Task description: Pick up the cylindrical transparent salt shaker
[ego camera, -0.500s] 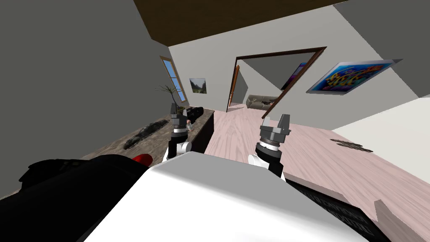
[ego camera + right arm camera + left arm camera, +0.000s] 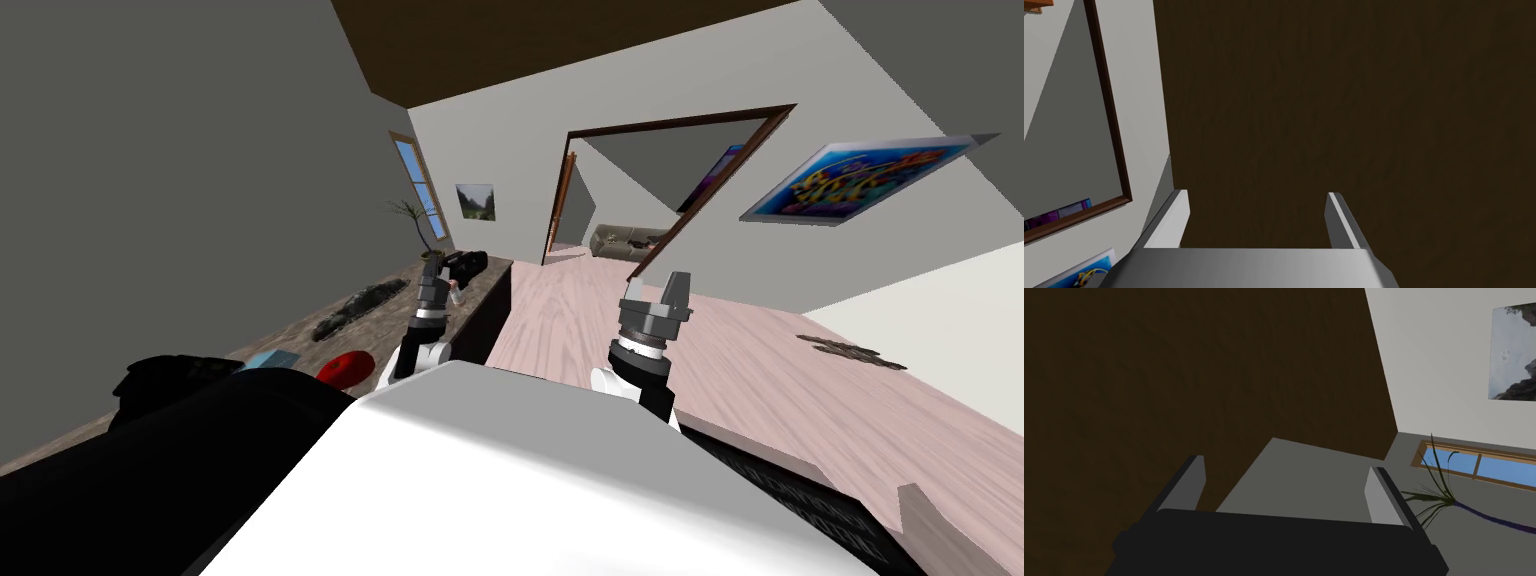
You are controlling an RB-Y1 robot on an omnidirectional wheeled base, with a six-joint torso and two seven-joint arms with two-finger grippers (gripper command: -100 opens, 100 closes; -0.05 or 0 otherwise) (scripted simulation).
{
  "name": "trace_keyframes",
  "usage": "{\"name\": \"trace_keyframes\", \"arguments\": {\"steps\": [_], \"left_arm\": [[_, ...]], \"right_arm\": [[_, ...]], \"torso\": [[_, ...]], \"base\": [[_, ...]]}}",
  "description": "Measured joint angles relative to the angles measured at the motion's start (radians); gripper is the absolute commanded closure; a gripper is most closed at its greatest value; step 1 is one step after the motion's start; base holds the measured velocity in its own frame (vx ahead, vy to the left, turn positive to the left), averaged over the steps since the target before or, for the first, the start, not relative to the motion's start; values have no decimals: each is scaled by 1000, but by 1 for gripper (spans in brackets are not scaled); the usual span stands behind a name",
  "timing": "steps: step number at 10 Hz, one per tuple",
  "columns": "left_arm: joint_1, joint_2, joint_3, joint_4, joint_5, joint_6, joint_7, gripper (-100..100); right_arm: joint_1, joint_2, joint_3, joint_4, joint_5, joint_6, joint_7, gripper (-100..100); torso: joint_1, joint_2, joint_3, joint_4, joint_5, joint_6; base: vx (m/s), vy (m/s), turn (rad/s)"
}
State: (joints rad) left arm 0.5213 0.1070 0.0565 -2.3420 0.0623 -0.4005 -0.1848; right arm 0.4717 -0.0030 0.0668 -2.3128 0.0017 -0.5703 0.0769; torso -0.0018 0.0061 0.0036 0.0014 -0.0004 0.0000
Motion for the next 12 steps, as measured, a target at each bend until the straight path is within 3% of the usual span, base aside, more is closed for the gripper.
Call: {"name": "trace_keyframes", "arguments": {"steps": [2, 5, 8, 12], "left_arm": [[7, 43, 1, 24, -18, 29, -10, -100], [53, 115, -1, 64, -50, 48, -26, -100], [72, 184, -5, 106, -91, 106, -52, -100], [122, 296, 10, 183, -140, 143, -80, -100]], "right_arm": [[0, 0, 0, 0, 0, 0, 0, 0], [0, 0, 0, 0, 0, 0, 0, 0], [0, 0, 0, 0, 0, 0, 0, 0], [0, 0, 0, 0, 0, 0, 0, 0]], "torso": [[1, 1, 1, 0, 0, 0], [0, 0, 0, 0, 0, 0], [1, 0, 0, 0, 0, 0], [2, -2, -1, 0, 0, 0]], "base": [[-103, -12, 43], [-92, -15, 34], [-93, -9, 8], [-71, 6, -34]]}}
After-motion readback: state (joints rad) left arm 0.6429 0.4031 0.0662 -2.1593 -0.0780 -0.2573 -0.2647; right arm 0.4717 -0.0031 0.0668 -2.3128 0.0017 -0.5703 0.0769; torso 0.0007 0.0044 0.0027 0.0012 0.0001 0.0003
